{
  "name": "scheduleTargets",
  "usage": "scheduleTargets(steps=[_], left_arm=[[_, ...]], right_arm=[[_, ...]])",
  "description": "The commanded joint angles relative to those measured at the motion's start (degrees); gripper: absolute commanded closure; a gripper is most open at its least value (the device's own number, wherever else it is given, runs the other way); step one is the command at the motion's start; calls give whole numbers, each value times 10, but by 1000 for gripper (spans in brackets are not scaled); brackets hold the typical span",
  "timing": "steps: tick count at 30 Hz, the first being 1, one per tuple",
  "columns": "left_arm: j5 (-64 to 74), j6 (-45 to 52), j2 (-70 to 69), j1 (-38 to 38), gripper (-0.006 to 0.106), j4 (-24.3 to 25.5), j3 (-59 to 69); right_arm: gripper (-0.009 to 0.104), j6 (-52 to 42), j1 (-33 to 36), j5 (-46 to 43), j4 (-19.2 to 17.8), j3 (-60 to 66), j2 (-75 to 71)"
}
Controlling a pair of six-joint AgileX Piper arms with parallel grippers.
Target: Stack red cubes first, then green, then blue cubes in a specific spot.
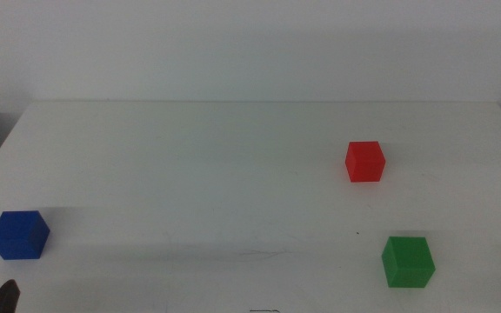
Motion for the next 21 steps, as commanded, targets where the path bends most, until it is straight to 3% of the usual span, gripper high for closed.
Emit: scheduleTargets(steps=[1, 13, 21], left_arm=[[-42, -4, -11, -1, 7, -3, -2], [-42, -4, -11, -1, 7, -3, -2], [-42, -4, -11, -1, 7, -3, -2]], right_arm=[[2, -4, -3, -29, -5, -36, 0], [2, -4, -3, 57, 1, -265, 197], [2, -4, -2, 232, 8, -458, 412]])
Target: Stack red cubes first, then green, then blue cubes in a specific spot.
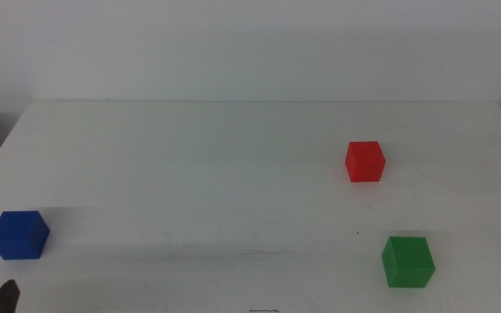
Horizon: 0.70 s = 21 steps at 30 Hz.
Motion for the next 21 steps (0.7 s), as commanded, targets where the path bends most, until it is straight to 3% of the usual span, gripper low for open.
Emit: scheduleTargets(steps=[1, 8, 15, 21], left_arm=[[-42, -4, -11, -1, 7, -3, -2], [-42, -4, -11, -1, 7, -3, -2], [-42, -4, -11, -1, 7, -3, -2], [-42, -4, -11, -1, 7, -3, -2]], right_arm=[[2, -3, -2, 32, 0, -76, 64], [2, -3, 32, 168, 0, -246, 247], [2, 3, 103, 213, 1, -379, 392], [4, 38, 112, 273, 13, -495, 522]])
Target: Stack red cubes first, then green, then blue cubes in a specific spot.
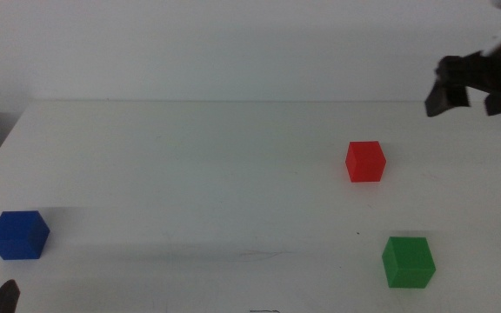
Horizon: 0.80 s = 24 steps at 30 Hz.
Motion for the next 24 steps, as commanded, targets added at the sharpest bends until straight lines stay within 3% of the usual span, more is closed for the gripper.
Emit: scheduleTargets(steps=[1, 12, 24], left_arm=[[-42, -4, -11, -1, 7, -3, -2], [-42, -4, -11, -1, 7, -3, -2], [-42, -4, -11, -1, 7, -3, -2]], right_arm=[[4, 9, 2, 14, -1, -68, 32], [4, 9, 4, 96, 0, -251, 224], [4, 26, 37, 68, -20, -258, 296]])
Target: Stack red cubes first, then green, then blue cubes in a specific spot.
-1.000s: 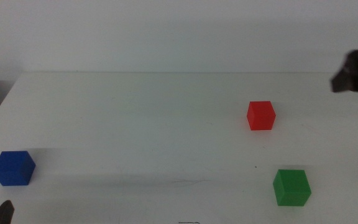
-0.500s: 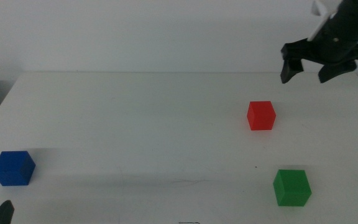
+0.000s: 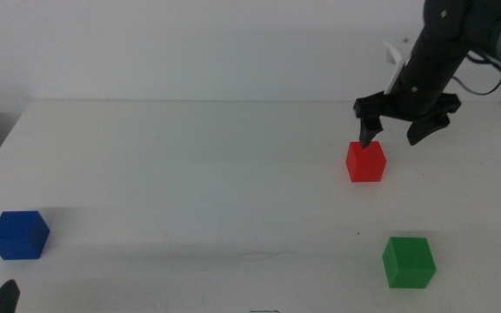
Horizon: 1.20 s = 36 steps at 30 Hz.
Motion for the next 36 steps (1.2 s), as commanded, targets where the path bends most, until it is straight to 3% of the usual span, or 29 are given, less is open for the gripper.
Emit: scheduleTargets(steps=[1, 20, 26, 31, 36], left_arm=[[-42, -4, -11, -1, 7, -3, -2], [-42, -4, -11, -1, 7, -3, -2], [-42, -4, -11, -1, 7, -3, -2], [-42, -4, -11, -1, 7, -3, -2], [-42, -4, -11, -1, 7, -3, -2]], right_arm=[[4, 7, 5, -24, -16, -20, -21], [4, 22, 13, -130, -51, -20, 44], [13, 34, 13, -143, -51, -20, 59], [39, 34, 13, -144, -51, -20, 70], [92, 34, 14, -125, -46, -20, 57]])
